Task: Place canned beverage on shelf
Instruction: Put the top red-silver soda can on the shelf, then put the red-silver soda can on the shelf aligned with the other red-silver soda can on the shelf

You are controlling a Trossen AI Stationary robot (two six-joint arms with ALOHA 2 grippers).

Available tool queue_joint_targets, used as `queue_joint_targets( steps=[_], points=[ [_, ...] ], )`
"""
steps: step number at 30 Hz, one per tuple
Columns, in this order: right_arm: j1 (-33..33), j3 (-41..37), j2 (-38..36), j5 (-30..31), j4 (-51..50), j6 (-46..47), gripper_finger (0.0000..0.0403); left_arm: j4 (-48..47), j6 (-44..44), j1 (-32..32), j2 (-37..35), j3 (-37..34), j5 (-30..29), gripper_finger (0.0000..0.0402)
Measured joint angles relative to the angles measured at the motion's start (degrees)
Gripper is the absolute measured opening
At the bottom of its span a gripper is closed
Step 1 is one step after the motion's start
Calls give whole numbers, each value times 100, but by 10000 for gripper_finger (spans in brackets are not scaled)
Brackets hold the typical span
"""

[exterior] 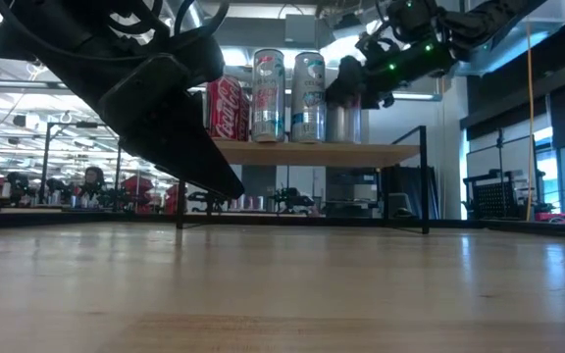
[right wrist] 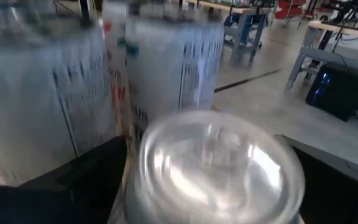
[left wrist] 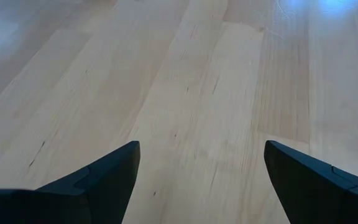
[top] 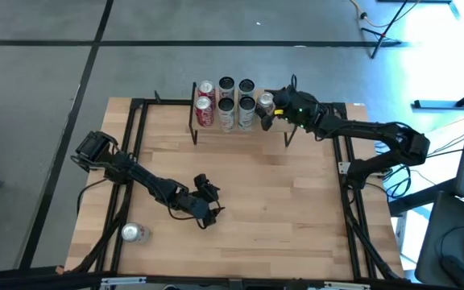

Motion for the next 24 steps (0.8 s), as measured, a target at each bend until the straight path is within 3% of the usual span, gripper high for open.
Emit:
queue_joint_targets(
  steps=[6,14,17,19,24],
  points=[
    [0,598,-166,59,-779,-172,372,-1,0,0,1,0,1,328],
    [4,1727,-714,89,-2718,-475,369,94,-2,-2,2,0,83,328],
    [6,2040,-1065,-397,-3564,-429,369,307,4,-3,2,2,57,328],
    [26,2023,-1343,-1059,-3968,-405,369,472,56,16,2,2,56,328],
    [475,1276,-2095,-2484,-3879,-358,369,473,365,98,-32,9,54,328]
  ],
)
